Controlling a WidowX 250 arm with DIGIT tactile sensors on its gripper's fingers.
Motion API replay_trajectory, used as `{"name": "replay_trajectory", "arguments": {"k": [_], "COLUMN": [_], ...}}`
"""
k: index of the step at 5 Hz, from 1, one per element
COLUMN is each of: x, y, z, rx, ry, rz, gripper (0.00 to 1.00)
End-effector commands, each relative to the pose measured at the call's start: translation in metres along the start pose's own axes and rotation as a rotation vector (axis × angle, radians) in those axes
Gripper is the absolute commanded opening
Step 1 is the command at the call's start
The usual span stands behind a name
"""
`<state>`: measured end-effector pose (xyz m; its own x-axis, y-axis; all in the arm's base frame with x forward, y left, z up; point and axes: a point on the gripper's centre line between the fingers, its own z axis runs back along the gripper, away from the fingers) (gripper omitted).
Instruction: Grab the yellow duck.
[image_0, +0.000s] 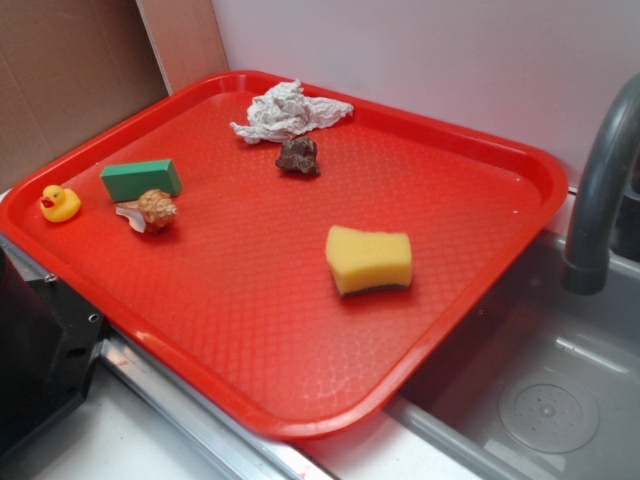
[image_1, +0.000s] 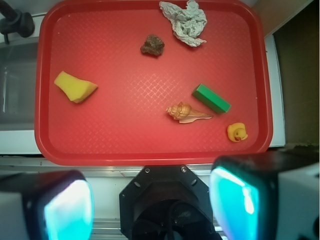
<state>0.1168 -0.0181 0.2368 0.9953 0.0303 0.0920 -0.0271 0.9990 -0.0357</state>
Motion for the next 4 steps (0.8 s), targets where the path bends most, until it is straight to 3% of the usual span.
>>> {"name": "replay_trajectory", "arguments": {"k": [1,2,3,4], "x": [0.0,0.018,0.019,0.024], "y": [0.0,0.051,0.094,0.118], "z": [0.0,-0.039,-0.058,-0.081], "rx": [0.0,0.066,0.083,0.099], "ry": [0.0,0.047,0.017,-0.007], "rz": [0.0,0.244,0.436,0.244], "gripper": [1.0,1.0,1.0,1.0]}}
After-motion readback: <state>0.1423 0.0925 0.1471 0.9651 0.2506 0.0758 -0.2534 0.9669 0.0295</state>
